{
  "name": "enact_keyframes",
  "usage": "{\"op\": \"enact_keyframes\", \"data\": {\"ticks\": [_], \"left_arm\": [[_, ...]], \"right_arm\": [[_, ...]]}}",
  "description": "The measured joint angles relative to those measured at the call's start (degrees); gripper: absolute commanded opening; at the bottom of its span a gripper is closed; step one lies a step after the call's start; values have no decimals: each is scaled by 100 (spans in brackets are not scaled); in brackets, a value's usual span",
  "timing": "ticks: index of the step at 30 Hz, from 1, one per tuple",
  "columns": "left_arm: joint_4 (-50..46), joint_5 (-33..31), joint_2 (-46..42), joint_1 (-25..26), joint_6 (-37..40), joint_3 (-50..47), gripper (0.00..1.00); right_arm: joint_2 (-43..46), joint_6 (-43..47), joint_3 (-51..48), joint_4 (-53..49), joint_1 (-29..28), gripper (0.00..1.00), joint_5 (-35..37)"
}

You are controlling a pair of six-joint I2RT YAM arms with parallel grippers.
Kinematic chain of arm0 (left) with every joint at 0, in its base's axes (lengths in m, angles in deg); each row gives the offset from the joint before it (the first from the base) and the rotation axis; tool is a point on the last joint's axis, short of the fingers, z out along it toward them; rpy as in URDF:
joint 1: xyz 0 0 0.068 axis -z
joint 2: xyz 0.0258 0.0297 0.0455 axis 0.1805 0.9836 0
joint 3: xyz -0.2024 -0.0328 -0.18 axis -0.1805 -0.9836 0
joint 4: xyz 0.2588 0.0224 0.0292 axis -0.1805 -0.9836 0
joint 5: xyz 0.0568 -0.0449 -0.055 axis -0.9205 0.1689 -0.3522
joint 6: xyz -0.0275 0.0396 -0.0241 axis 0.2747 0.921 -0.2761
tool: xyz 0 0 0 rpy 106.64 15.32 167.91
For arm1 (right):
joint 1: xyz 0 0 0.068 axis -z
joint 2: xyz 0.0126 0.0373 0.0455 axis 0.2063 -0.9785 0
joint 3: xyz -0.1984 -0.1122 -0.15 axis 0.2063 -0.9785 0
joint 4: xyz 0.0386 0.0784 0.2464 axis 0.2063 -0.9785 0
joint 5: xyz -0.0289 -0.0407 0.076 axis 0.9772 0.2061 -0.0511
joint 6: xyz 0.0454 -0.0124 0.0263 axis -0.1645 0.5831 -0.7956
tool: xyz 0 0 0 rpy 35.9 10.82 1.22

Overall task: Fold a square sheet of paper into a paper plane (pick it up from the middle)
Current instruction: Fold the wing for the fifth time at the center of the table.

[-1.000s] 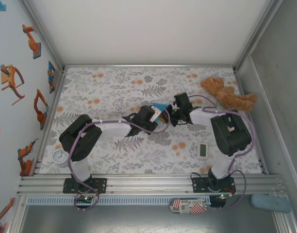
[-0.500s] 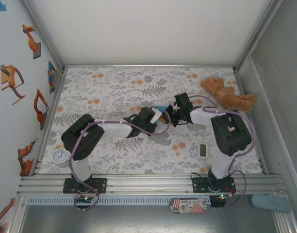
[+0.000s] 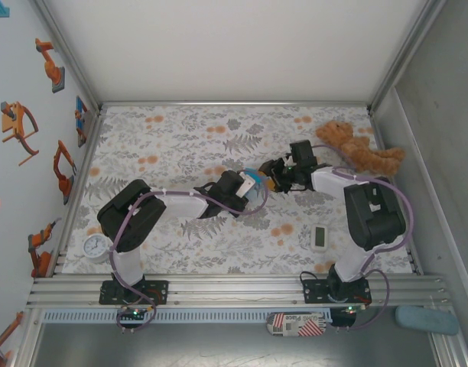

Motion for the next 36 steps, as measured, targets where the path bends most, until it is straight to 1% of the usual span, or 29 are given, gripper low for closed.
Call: {"op": "enact_keyframes", "data": {"ticks": [5, 10, 13, 18, 20, 22, 28, 36], "left_arm": [[-55, 516, 0, -151, -210, 0, 20], [-57, 1156, 2, -450, -568, 0, 19], [-48, 1561, 39, -632, -811, 2, 19], [-35, 2035, 190, -820, -1128, 81, 19], [-57, 2177, 262, -855, -1239, 153, 19], [-109, 2337, 334, -892, -1366, 247, 19], [-214, 2629, 402, -990, -1657, 337, 19], [-243, 2855, 474, -1078, -1982, 393, 20]], "right_arm": [[249, 466, -66, -157, 144, 51, 195], [474, 968, -221, -321, 166, 51, 472], [592, 1222, -334, -348, 166, 51, 535], [654, 1617, -566, -232, 166, 50, 503], [654, 1740, -680, -140, 166, 48, 435], [651, 1891, -750, -55, 164, 49, 302], [553, 2310, -750, 175, 55, 54, 136], [39, 2765, -470, 114, -245, 59, 166]]}}
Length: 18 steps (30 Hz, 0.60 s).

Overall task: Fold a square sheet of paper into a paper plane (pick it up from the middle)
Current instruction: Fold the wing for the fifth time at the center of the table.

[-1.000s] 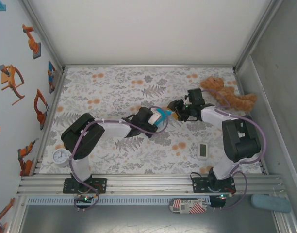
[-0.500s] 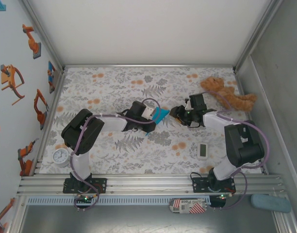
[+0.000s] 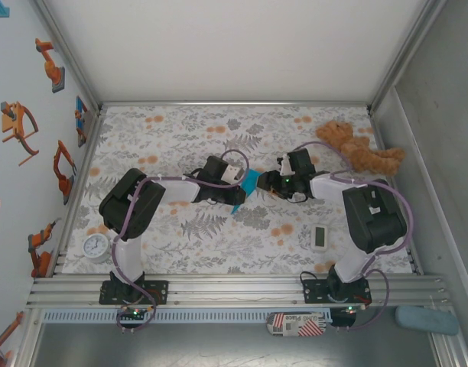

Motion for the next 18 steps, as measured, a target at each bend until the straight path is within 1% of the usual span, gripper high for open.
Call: {"op": "enact_keyframes", "data": {"ticks": [7, 9, 11, 14, 18], "left_arm": [[17, 208, 94, -76, -223, 72, 20], [17, 256, 122, -92, -269, 101, 20], [17, 308, 146, -111, -306, 116, 20], [20, 363, 160, -131, -345, 122, 20], [17, 411, 181, -151, -396, 140, 20]], "right_arm": [[-273, 271, 409, -127, -179, 62, 109], [-409, 341, 564, -195, -227, 67, 160], [-509, 396, 645, -236, -264, 69, 195], [-586, 420, 669, -278, -302, 69, 269], [-601, 450, 678, -374, -306, 66, 367]]}}
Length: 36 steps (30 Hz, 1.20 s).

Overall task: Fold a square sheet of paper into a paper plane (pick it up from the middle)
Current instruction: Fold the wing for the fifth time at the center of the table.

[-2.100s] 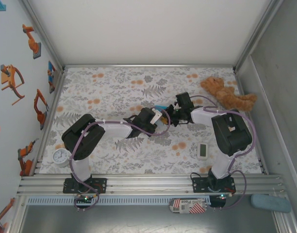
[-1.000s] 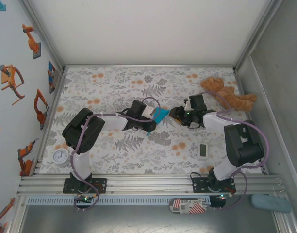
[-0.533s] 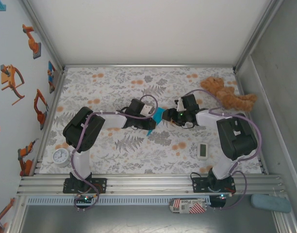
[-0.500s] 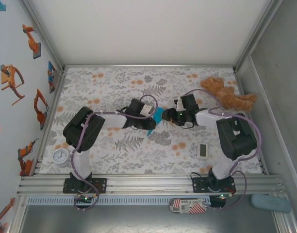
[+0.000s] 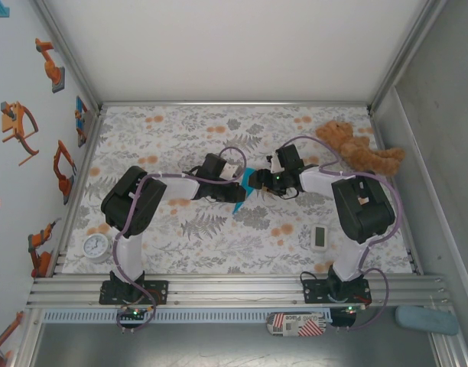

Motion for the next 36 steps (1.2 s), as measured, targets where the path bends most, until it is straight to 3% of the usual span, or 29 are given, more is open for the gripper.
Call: {"op": "enact_keyframes", "data": {"ticks": [21, 36], "left_arm": [[48, 131, 31, -46, -149, 4, 23], [280, 216, -50, -61, -599, -105, 34]], "right_arm": [[-492, 177, 793, -901, -63, 66, 306], [-772, 48, 1357, -1650, -205, 64, 732]]}}
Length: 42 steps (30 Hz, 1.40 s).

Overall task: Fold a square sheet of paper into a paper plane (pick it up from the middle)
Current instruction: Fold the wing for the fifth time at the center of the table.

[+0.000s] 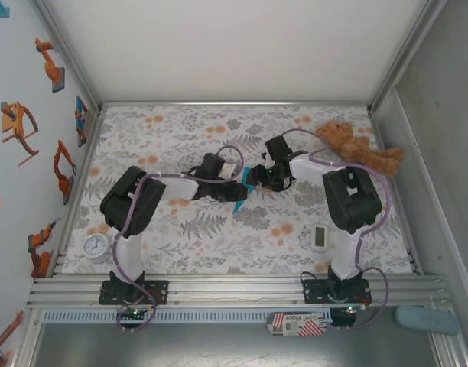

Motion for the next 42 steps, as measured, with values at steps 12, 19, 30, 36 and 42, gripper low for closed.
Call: {"op": "enact_keyframes", "data": {"ticks": [12, 19, 30, 36, 42], "left_arm": [[-44, -363, -455, 7, -232, -407, 41], [-190, -573, -522, 138, -317, -442, 41], [-330, -863, -522, 221, -323, -426, 31], [-343, -909, -509, 221, -323, -426, 28], [-341, -946, -490, 219, -326, -426, 26]], "right_arm": [[-44, -28, 94, -125, -9, 64, 24], [-68, -37, 129, -168, -9, 63, 28], [-140, -72, 251, -315, -26, 64, 74], [-192, -66, 304, -363, -92, 68, 170], [-295, 4, 503, -612, -223, 69, 474]]}}
